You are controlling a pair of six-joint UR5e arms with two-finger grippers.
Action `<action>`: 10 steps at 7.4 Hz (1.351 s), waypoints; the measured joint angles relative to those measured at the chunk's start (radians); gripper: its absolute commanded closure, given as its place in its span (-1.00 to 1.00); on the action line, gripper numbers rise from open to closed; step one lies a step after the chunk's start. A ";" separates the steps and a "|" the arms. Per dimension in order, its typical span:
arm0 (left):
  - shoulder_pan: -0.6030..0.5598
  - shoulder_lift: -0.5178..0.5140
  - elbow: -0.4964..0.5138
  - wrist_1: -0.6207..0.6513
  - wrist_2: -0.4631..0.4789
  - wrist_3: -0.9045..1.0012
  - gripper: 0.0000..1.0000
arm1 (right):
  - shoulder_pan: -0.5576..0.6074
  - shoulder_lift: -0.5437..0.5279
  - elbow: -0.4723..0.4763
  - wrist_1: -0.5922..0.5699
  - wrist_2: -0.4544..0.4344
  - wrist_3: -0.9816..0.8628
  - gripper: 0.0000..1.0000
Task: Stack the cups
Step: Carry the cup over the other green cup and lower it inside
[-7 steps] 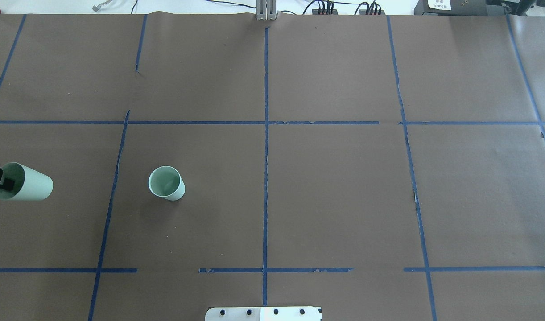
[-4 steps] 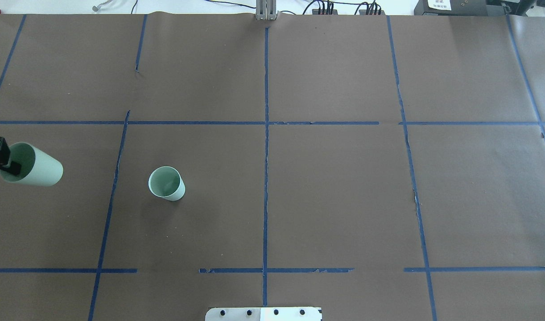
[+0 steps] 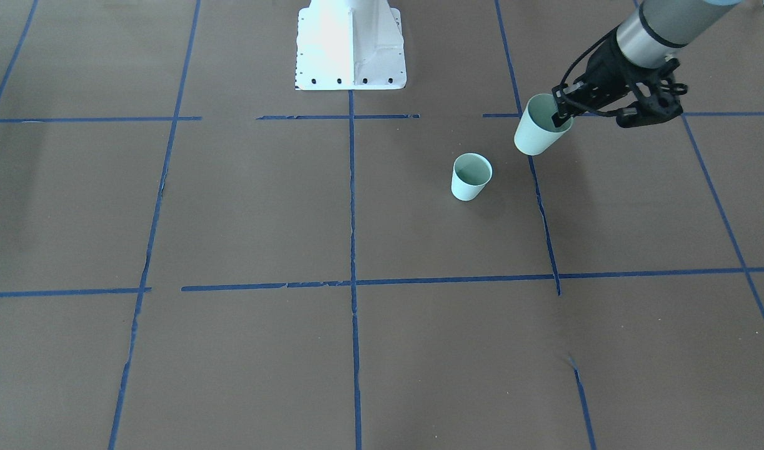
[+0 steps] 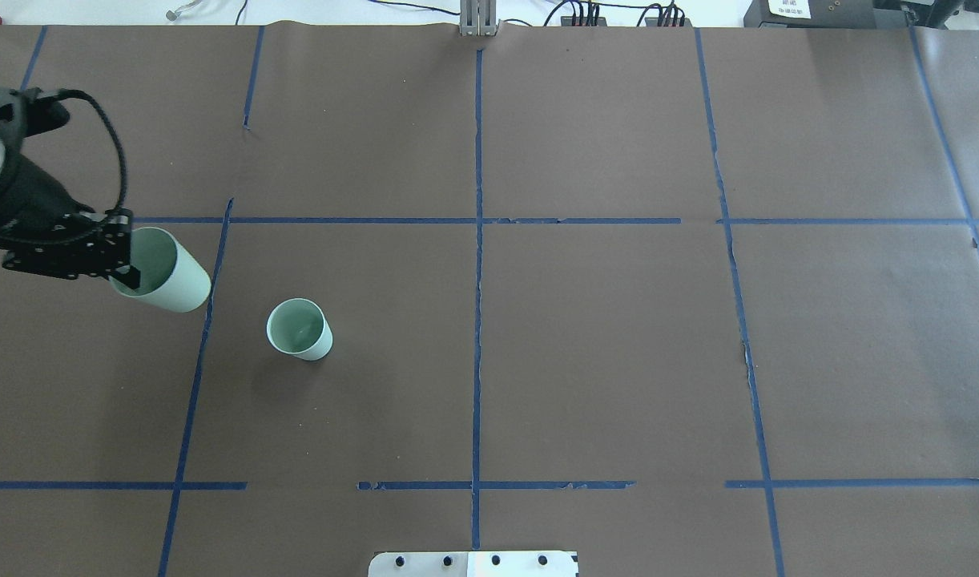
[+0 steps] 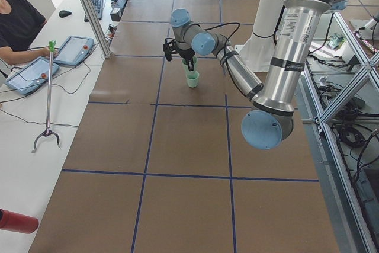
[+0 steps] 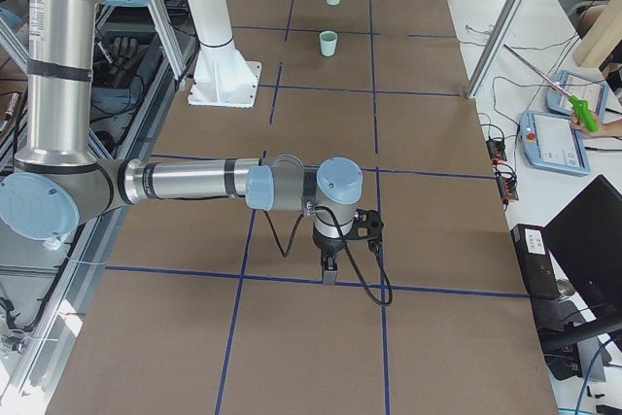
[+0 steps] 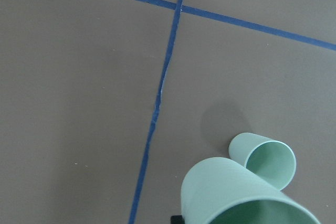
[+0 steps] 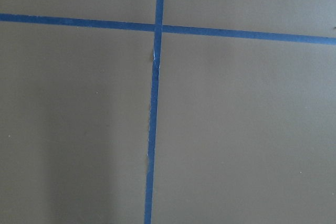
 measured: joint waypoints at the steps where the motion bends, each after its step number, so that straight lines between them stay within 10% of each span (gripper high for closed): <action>1: 0.051 -0.029 0.025 -0.016 0.021 -0.049 1.00 | 0.000 0.000 0.000 0.000 0.000 0.000 -1.00; 10: 0.121 -0.070 0.200 -0.221 0.048 -0.143 1.00 | 0.000 0.000 0.000 0.000 0.000 0.000 -1.00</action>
